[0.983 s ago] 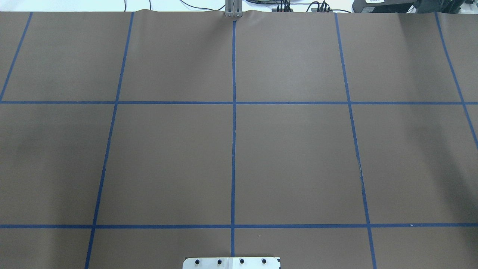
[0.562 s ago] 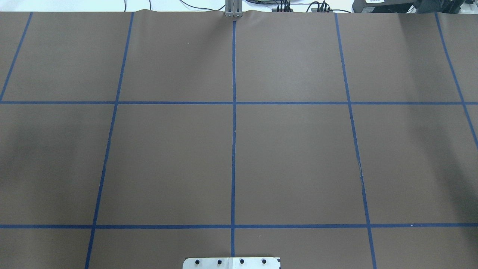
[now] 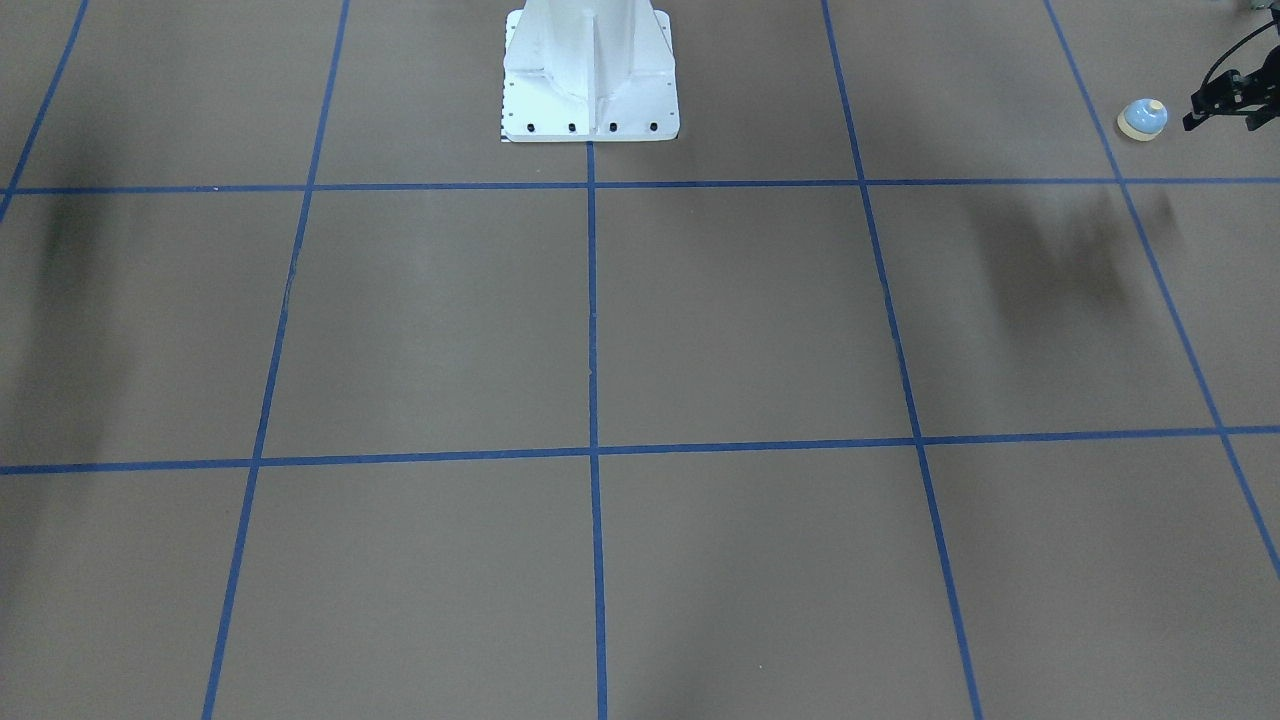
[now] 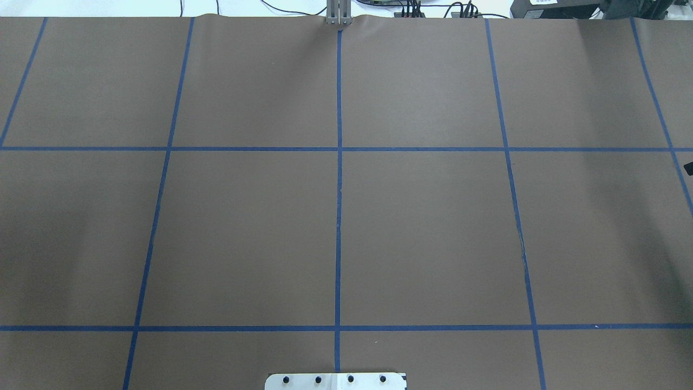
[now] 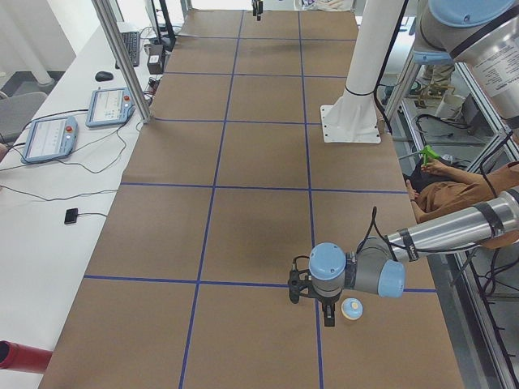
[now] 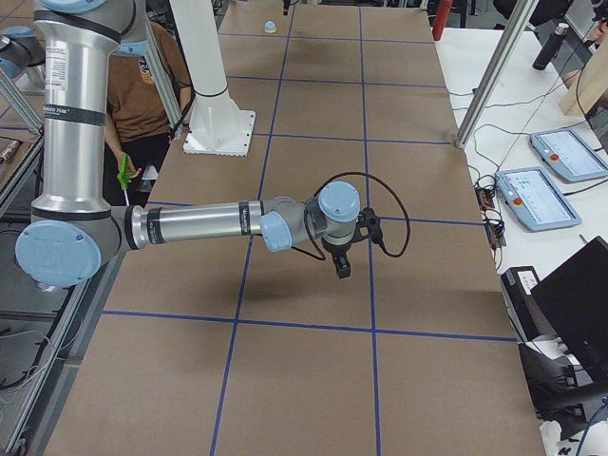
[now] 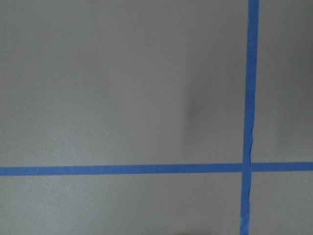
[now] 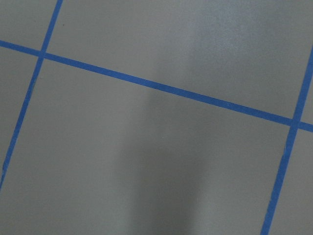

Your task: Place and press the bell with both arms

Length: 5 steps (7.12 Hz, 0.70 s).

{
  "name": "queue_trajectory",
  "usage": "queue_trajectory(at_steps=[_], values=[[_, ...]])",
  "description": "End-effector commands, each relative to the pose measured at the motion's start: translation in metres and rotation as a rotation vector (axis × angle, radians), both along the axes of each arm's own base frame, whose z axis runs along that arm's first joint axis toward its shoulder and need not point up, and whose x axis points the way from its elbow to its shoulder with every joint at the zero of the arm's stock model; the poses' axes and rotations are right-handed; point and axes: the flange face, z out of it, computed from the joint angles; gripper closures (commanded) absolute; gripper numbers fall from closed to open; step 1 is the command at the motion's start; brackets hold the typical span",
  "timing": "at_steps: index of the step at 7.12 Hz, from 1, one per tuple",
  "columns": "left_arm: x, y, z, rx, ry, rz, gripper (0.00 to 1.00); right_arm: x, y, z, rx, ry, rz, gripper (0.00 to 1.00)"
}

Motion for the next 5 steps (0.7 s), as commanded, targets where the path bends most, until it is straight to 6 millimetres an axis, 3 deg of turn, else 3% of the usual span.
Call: queue_trajectory(at_steps=[1, 2, 5], values=[[0.017, 0.005, 0.008, 0.002, -0.024, 0.028, 0.0, -0.007, -0.001, -0.002, 0.013, 0.001, -0.012, 0.0], [0.015, 0.015, 0.027, 0.011, -0.025, 0.037, 0.0, -0.009, -0.001, -0.002, 0.016, 0.001, -0.018, 0.0], [0.029, 0.018, 0.026, 0.019, -0.012, 0.072, 0.0, -0.022, 0.001, -0.003, 0.017, -0.001, -0.047, 0.0]])
